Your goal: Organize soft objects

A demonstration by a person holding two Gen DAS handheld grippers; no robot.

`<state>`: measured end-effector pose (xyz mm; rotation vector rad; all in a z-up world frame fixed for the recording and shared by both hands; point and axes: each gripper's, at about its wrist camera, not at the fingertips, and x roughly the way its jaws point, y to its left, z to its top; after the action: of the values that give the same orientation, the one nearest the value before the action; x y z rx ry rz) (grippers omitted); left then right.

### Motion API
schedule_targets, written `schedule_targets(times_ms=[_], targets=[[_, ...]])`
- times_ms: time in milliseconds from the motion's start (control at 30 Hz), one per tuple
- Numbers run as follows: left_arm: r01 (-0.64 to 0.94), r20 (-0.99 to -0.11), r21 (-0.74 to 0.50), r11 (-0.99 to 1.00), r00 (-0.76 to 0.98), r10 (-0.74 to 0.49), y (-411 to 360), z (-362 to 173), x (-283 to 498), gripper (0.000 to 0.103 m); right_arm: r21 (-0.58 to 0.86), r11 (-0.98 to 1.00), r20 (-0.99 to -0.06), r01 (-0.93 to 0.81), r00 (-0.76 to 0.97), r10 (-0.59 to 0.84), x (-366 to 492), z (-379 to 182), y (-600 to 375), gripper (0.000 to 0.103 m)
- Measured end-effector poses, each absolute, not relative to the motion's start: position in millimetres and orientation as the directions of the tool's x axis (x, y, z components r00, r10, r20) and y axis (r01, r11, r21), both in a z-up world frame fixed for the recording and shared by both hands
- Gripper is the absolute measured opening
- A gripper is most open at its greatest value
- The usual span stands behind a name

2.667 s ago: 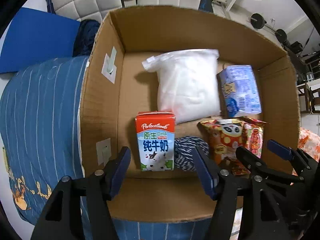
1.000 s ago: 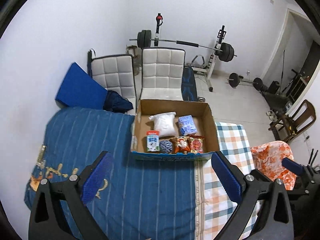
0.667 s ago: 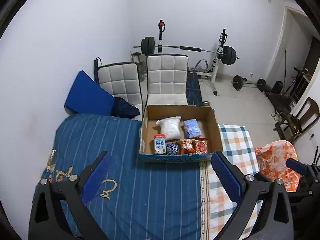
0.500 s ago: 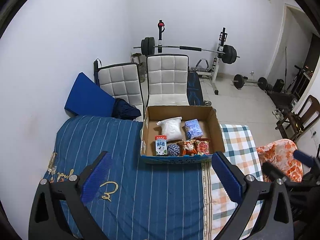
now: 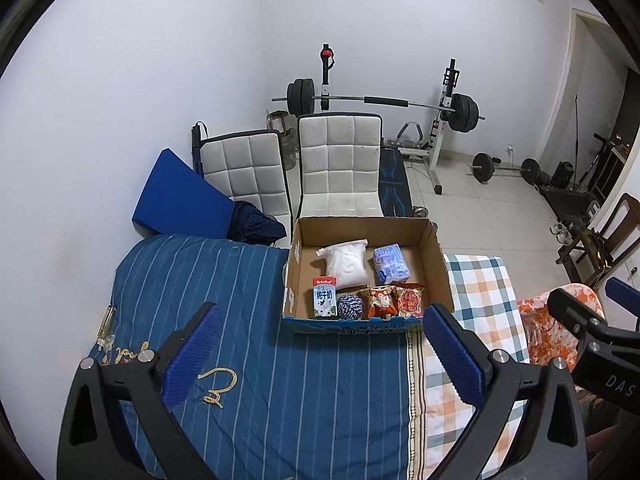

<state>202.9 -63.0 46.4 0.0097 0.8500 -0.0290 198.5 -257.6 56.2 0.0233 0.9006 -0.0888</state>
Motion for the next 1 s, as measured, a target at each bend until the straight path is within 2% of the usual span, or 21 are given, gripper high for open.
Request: schedule_targets(times_ms=[1000], targets=[[0.012, -0.731, 0.007, 1.000, 0.682, -0.003, -65, 59, 197, 0.103, -0.012, 0.996, -0.790, 0.090, 0.609, -0.065, 190, 51, -260, 0.103]])
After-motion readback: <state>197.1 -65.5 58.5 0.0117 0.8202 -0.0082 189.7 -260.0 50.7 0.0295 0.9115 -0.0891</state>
